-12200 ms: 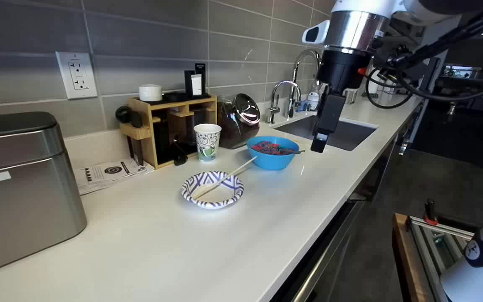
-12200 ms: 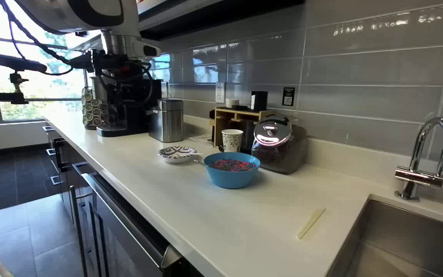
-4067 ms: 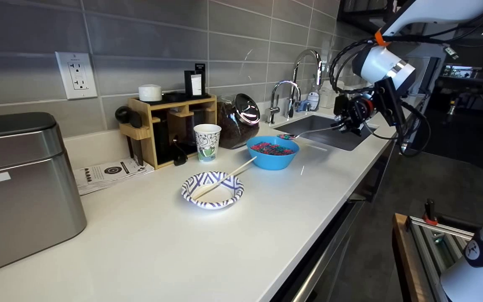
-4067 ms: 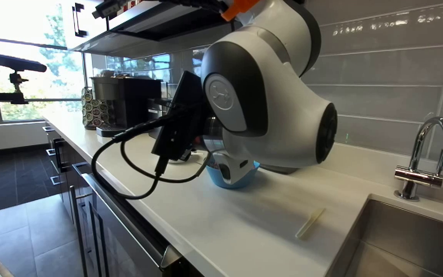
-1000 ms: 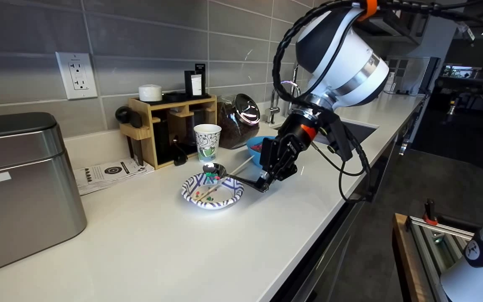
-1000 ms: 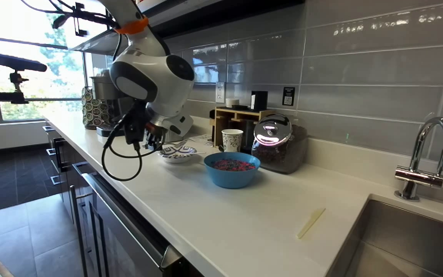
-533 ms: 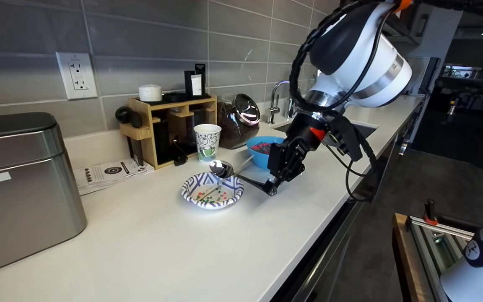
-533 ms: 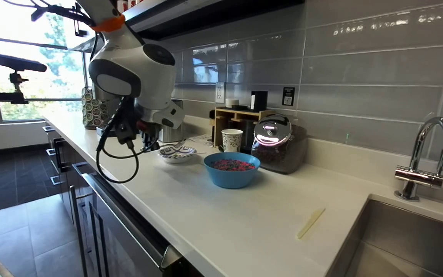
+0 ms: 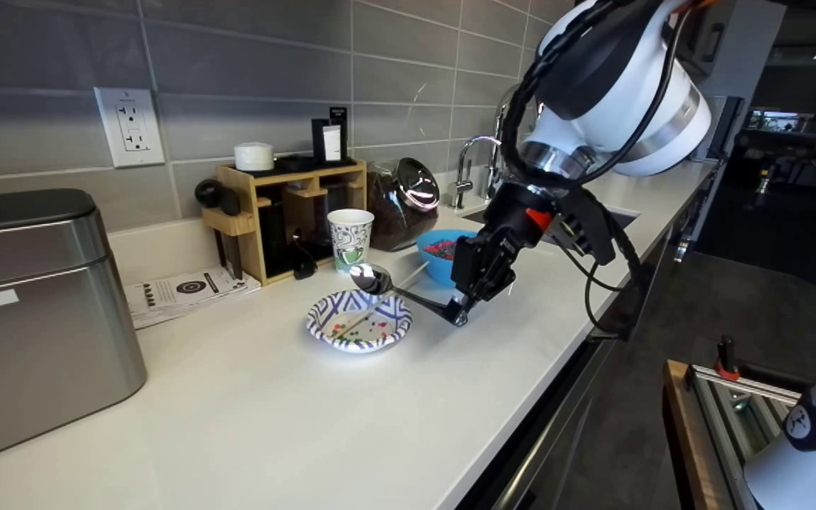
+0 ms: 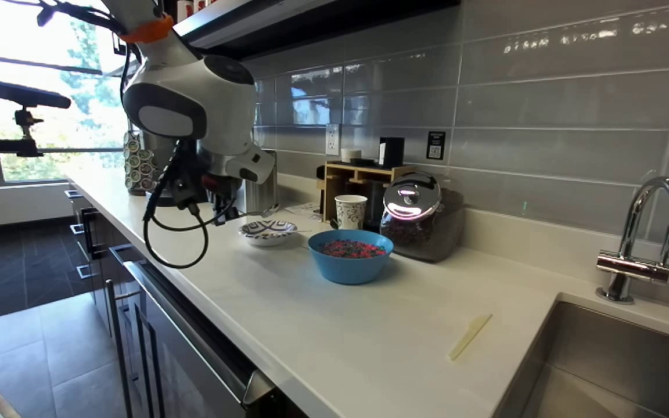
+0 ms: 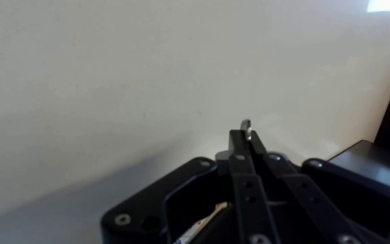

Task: Transfer a spoonful of contents from the blue bowl onto the plate

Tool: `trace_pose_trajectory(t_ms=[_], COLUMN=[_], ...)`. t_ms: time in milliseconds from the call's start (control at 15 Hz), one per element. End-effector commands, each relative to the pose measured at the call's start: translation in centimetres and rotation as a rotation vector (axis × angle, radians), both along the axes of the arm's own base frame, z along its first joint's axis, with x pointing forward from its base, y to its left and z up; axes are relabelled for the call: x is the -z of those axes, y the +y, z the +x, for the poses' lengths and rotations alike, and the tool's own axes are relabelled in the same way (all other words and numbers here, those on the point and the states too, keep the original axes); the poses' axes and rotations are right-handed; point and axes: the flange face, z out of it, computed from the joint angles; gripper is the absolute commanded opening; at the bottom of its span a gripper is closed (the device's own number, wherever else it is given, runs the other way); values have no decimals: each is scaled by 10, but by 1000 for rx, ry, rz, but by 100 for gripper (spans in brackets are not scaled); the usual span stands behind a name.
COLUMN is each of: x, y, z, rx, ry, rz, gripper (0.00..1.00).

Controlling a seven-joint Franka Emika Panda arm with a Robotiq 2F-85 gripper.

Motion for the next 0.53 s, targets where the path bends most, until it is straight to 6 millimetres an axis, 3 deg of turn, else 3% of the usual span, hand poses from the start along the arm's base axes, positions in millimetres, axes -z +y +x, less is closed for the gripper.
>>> trace_pose_trajectory(t_ms=[0, 200, 467], x=[-22, -41, -65], y=[-11, -35, -85], z=[-11, -21, -34], rx=[50, 104, 249], ry=[42, 57, 48], rz=[146, 292, 439], gripper=[0, 0, 0])
